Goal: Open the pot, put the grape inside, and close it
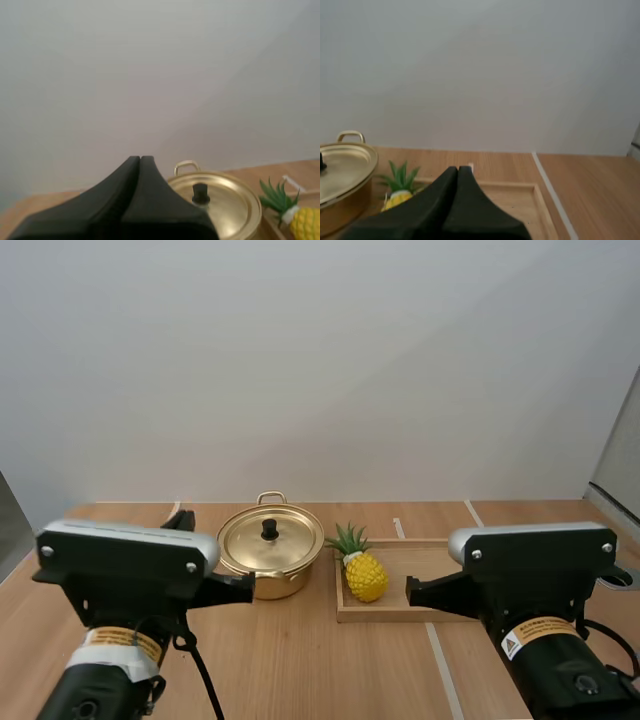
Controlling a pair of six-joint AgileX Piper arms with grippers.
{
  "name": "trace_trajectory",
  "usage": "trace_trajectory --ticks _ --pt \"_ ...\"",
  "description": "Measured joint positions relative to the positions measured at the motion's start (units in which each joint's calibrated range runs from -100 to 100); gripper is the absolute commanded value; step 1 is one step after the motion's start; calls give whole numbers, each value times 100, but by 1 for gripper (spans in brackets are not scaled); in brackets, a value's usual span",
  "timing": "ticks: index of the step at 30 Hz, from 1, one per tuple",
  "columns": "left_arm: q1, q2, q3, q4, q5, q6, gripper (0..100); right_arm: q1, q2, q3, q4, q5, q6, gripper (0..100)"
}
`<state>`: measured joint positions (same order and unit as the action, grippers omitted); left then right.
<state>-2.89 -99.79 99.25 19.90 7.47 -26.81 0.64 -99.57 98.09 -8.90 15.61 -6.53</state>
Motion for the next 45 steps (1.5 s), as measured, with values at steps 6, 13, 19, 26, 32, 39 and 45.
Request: trace_trajectory --ticks 6,13,19,26,32,39,45 --pt "0 0 60 0 563 -262 0 0 0 173 338 308 0 0" --pt "22 0 72 -27 1839 -479 0 -16 0 173 414 1222 9 0" --pt "32 0 72 -120 2462 -526 0 -38 0 191 422 1562 9 0" --pt "32 0 72 -162 2519 -526 0 -64 0 191 422 1597 9 0" --pt "32 0 72 -212 2519 -558 0 -64 0 191 422 1597 9 0" --pt "32 0 72 -301 2519 -508 0 -64 0 191 422 1597 9 0" --pt "32 0 72 -1456 2480 713 0 -64 0 191 422 1597 9 0"
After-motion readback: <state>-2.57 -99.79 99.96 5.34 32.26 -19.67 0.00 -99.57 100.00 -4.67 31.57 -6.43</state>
